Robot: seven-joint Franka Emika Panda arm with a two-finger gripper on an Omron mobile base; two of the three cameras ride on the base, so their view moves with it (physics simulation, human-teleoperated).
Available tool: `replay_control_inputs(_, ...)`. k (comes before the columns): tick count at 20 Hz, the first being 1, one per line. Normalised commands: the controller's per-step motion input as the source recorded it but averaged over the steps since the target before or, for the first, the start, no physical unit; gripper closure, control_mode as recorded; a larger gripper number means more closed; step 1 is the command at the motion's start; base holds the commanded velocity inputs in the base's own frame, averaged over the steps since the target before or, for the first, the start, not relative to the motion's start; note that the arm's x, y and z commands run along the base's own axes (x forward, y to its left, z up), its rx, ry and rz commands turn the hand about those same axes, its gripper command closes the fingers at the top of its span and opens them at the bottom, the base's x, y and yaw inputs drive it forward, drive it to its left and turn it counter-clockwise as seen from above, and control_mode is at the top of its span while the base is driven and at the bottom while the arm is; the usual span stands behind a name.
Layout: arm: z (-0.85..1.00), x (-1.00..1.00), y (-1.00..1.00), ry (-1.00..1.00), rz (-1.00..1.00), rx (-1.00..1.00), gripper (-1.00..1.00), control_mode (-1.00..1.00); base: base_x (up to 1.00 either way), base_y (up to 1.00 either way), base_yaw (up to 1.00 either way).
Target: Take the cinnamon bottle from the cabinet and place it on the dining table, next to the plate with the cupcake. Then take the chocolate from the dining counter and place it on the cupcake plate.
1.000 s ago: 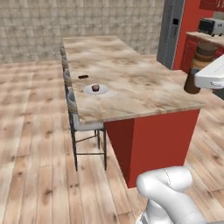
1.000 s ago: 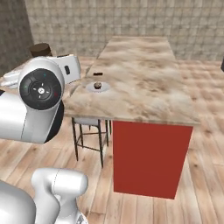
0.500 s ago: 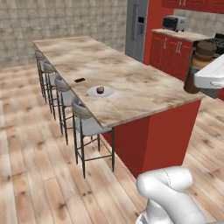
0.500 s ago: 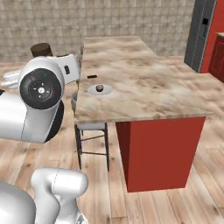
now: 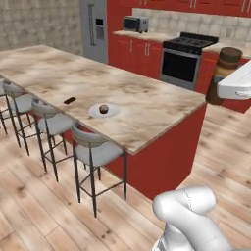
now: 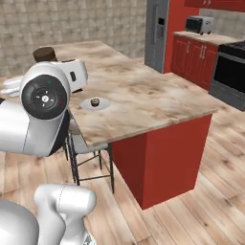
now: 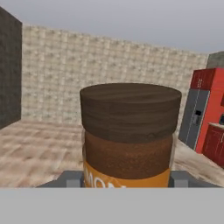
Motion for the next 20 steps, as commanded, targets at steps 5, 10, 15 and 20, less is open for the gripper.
replay_control_inputs(5, 0.00, 0.00, 0.00, 0.00, 0.00, 0.00, 1.00, 1.00, 0.27, 1.00, -0.57)
replay_control_inputs(10, 0.00, 0.00, 0.00, 0.00, 0.00, 0.00, 1.00, 1.00, 0.08, 1.00, -0.53)
replay_control_inputs(15, 0.00, 0.00, 0.00, 0.00, 0.00, 0.00, 1.00, 1.00, 0.09, 1.00, -0.51)
replay_control_inputs(20, 0.00, 0.00, 0.00, 0.00, 0.00, 0.00, 1.00, 1.00, 0.12, 1.00, -0.50)
